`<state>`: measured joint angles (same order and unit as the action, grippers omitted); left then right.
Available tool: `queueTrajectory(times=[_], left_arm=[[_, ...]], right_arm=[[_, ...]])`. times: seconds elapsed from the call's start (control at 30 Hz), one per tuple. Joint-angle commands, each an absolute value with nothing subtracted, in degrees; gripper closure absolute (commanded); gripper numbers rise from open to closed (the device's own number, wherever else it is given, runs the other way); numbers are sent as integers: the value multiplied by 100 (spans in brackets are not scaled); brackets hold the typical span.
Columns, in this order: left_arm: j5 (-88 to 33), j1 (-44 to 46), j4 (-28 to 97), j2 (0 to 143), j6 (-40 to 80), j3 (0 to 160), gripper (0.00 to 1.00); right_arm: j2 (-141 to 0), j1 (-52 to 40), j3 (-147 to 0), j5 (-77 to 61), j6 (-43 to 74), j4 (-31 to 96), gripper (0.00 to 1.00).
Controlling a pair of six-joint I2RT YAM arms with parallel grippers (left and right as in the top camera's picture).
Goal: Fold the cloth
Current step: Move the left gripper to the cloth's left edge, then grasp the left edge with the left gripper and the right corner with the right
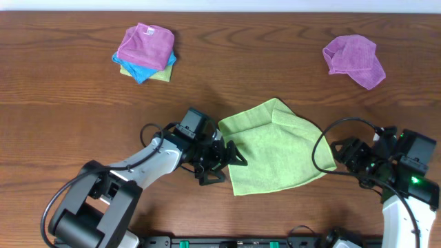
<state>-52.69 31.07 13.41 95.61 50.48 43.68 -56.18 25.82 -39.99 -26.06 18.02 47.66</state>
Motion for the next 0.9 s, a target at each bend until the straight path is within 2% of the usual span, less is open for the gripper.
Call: queueTrajectory(times=[0.0, 0.43, 0.87], left_arm=[[-5380, 3236, 1271, 9627, 5192, 4320, 5], [-5059, 3492, 1111, 9633, 5599, 4200, 5], [-5059, 3548, -163, 9633, 6504, 3579, 5]], right_arm=[[-5605, 2628, -3968, -2727, 1883, 4753, 33], [-5605, 2628, -3968, -2727, 1883, 4724, 32], [-5605, 2628, -3968, -2727, 1885, 4685, 32]])
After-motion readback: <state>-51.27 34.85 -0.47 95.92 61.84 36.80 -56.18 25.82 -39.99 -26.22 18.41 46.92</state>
